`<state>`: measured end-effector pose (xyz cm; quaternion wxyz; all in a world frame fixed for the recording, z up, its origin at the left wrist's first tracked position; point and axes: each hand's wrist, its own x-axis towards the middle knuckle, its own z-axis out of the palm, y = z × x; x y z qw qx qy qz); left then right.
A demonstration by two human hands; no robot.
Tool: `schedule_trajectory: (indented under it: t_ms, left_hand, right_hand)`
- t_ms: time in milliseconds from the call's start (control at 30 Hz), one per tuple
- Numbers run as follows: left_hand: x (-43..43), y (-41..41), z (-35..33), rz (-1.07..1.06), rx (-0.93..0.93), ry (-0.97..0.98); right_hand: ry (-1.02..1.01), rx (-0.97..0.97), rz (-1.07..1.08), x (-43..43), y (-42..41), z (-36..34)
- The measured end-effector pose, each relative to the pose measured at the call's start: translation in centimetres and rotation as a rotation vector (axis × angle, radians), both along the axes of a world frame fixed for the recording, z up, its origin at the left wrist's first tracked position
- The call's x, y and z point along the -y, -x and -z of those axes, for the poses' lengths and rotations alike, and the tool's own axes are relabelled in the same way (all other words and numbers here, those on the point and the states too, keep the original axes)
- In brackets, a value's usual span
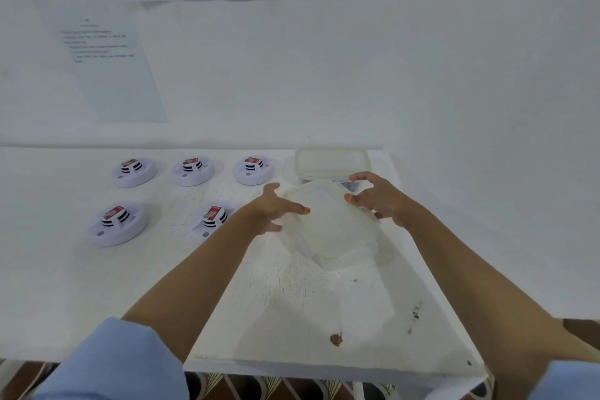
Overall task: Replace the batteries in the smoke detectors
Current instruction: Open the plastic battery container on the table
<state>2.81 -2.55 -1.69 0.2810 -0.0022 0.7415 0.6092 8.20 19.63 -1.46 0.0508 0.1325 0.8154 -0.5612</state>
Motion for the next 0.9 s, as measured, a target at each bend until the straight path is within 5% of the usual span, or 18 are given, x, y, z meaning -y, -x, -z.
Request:
schedule_trajectory:
  t_ms: [133,233,367,667,900]
  left_hand:
    - [-0.3,0.5,0.1,0.078,-0.194,0.005]
    - [-0.5,0.9,-0.1,0.074,-0.127,-0.059]
    - [0.3,1.7,-0.7,0.181,-0.13,0.085]
    - [0.9,2.2,-0.8,0.104,0.102,-0.022]
    - [1.6,2.6,-0.7,0.035,0.083,-0.079]
  right_hand:
    - [-0.008,0.273,-0.233,-1.2,-2.3,-1.7]
    - [-0.017,0.335,-0.325,-1.4,-3.3,-2.1]
    - [-0.021,0.239,-0.244,-1.6,-2.7,-2.1]
    - [-0.008,-0.099,0.143,-1.8,1.1,-0.6]
    - [0.094,0.082,0.189,-2.7,-0.1,-0.4]
